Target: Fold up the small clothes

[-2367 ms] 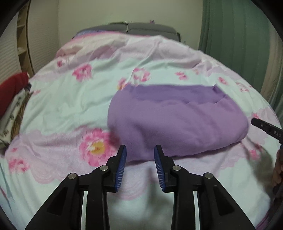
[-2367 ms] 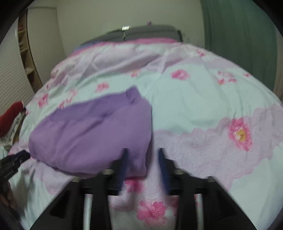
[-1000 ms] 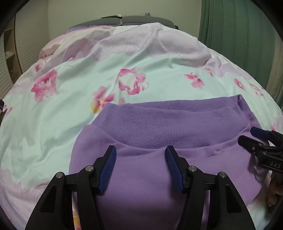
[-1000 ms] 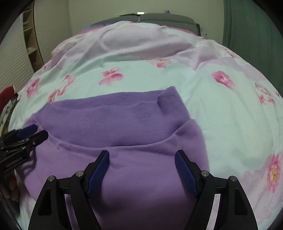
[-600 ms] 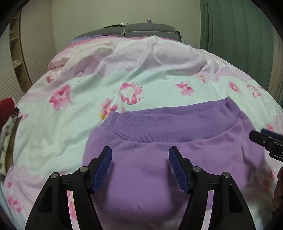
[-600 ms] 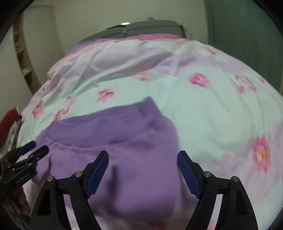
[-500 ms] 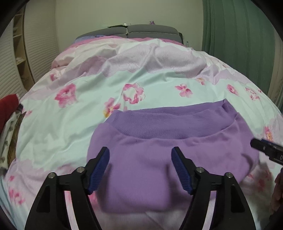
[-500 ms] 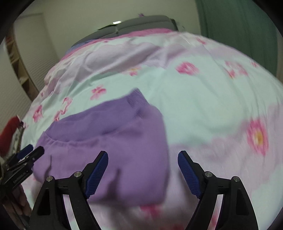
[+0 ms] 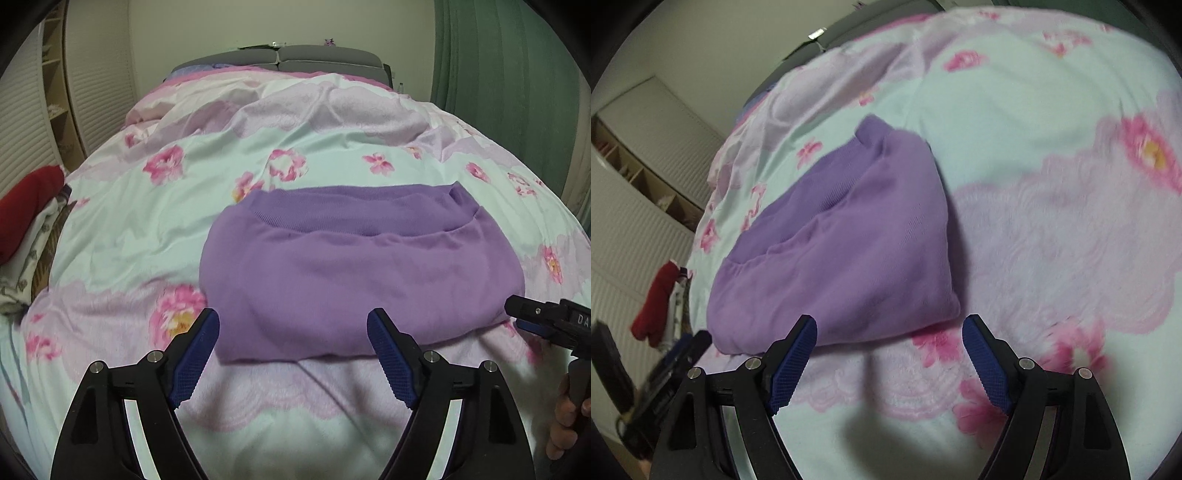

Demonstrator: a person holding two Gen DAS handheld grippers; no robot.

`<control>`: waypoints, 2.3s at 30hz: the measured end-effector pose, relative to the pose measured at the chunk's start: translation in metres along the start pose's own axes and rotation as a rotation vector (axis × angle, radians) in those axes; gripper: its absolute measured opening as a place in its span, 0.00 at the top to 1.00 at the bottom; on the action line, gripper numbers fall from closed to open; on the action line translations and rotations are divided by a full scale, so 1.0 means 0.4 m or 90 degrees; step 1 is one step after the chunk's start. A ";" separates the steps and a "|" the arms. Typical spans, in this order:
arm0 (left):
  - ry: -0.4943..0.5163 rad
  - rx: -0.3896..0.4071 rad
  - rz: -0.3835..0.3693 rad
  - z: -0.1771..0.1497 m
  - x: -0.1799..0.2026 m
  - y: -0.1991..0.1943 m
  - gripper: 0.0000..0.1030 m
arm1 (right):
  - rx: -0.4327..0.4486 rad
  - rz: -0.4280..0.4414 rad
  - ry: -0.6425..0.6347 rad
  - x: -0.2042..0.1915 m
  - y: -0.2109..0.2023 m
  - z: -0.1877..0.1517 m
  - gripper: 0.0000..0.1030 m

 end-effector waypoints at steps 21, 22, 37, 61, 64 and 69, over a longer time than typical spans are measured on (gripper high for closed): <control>-0.022 -0.008 -0.002 -0.016 -0.011 0.013 0.20 | 0.018 0.160 0.134 0.028 0.077 0.032 0.22; -0.022 -0.008 -0.002 -0.017 -0.011 0.011 0.20 | 0.018 0.148 0.137 0.034 0.078 0.035 0.29; -0.079 0.019 0.032 -0.024 -0.112 -0.045 0.20 | 0.164 0.035 0.037 -0.101 -0.057 0.018 0.66; -0.206 0.029 0.113 -0.157 -0.410 -0.144 0.20 | 0.073 -0.012 -0.501 -0.584 0.199 -0.332 0.31; -0.193 0.036 0.101 -0.145 -0.387 -0.147 0.20 | 0.054 0.046 -0.451 -0.559 0.163 -0.301 0.31; -0.161 0.058 0.058 -0.106 -0.316 -0.153 0.20 | 0.069 0.130 -0.370 -0.506 0.073 -0.258 0.31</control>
Point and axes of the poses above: each gripper's, at about its wrist camera, not at the fingertips, and y roughly the way its jaws point, x to its right, z to its top, the point moved 1 cm from there along y, roughly the way its jaws point, and after that the axes turned 12 degrees about y, right-handed, at the moved point
